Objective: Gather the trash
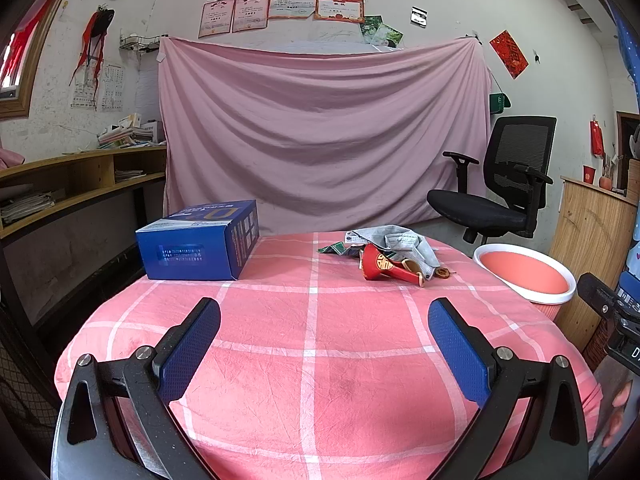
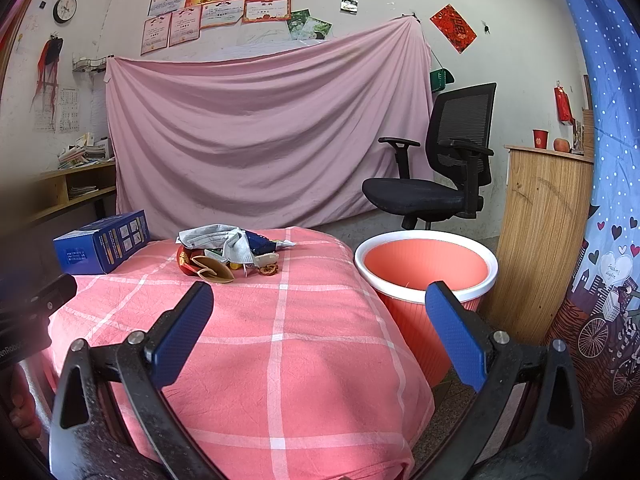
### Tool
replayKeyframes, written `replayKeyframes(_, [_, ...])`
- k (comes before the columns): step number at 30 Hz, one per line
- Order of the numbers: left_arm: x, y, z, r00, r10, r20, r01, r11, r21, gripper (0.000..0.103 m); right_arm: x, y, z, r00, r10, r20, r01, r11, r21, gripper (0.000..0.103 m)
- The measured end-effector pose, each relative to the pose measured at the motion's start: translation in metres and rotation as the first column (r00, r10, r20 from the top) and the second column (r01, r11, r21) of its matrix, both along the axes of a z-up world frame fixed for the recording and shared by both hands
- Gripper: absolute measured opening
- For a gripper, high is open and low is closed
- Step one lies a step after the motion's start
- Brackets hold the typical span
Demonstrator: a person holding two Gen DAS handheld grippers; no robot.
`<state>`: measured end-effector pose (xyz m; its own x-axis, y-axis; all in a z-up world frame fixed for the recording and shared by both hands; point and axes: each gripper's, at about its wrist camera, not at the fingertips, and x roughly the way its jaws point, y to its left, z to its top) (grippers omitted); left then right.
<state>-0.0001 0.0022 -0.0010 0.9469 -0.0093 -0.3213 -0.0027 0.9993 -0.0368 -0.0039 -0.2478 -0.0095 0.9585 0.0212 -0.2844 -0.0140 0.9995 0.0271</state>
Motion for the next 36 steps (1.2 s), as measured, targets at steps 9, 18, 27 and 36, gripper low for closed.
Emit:
replayKeyframes(9, [0.0, 0.0002, 0.0001, 1.0, 0.0, 0.0, 0.0, 1.0, 0.0, 0.102, -0.0002, -0.0001, 0.0005, 1.0, 0.0, 0.0, 0.0, 1.0, 0.001, 0.103])
replayKeyframes(18, [-0.0001, 0.0001, 0.0, 1.0, -0.001, -0.001, 0.001, 1.0, 0.0, 0.102, 0.0, -0.0002, -0.0001, 1.0, 0.0, 0.0, 0.0, 1.0, 0.001, 0.103])
replayKeyframes(27, [-0.0015, -0.001, 0.0006, 1.0, 0.0, -0.002, 0.0, 1.0, -0.001, 0.102, -0.0002, 0.0032, 0.0023, 1.0, 0.002, 0.005, -0.002, 1.0, 0.0, 0.103])
replayKeyframes(36, [-0.0017, -0.0015, -0.0005, 1.0, 0.0, -0.007, 0.0, 1.0, 0.0, 0.102, -0.001, 0.0015, 0.0014, 1.0, 0.006, 0.008, -0.006, 1.0, 0.004, 0.103])
